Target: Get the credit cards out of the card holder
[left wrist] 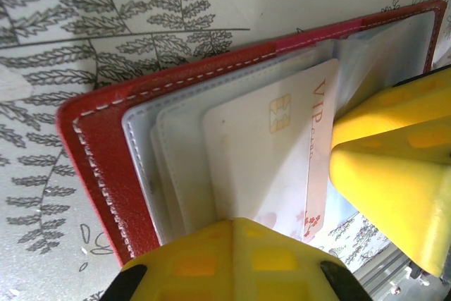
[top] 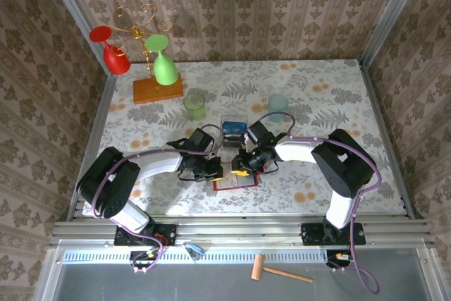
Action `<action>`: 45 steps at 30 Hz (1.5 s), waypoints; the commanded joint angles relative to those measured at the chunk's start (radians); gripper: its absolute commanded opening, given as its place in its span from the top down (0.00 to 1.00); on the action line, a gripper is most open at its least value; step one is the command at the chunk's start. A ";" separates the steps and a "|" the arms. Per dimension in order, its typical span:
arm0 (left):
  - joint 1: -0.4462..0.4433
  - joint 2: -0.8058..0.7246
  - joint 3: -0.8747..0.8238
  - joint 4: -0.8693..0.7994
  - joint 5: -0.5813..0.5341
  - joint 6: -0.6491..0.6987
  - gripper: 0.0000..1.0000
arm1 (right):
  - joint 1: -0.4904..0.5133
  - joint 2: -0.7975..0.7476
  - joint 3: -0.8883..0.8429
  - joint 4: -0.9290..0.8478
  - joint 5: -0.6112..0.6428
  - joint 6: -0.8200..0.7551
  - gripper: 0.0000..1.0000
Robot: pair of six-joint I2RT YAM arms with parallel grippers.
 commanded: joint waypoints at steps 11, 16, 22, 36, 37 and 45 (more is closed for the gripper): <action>-0.001 0.024 -0.004 -0.062 -0.030 0.022 0.94 | 0.015 -0.042 -0.069 0.058 -0.087 0.008 0.82; -0.001 0.024 -0.002 -0.066 -0.028 0.024 0.94 | 0.014 -0.059 -0.088 0.085 -0.094 0.008 0.85; -0.001 0.023 -0.001 -0.069 -0.029 0.023 0.94 | 0.014 -0.069 -0.101 0.101 -0.092 0.013 0.86; 0.021 -0.076 0.026 -0.129 -0.062 0.037 0.89 | 0.015 -0.061 -0.100 0.075 -0.038 0.021 0.81; 0.022 -0.072 0.025 -0.130 -0.059 0.038 0.89 | 0.015 -0.057 -0.099 0.075 -0.039 0.021 0.81; 0.018 -0.009 0.008 -0.081 -0.020 0.039 0.90 | 0.015 -0.050 -0.097 0.088 -0.043 0.028 0.81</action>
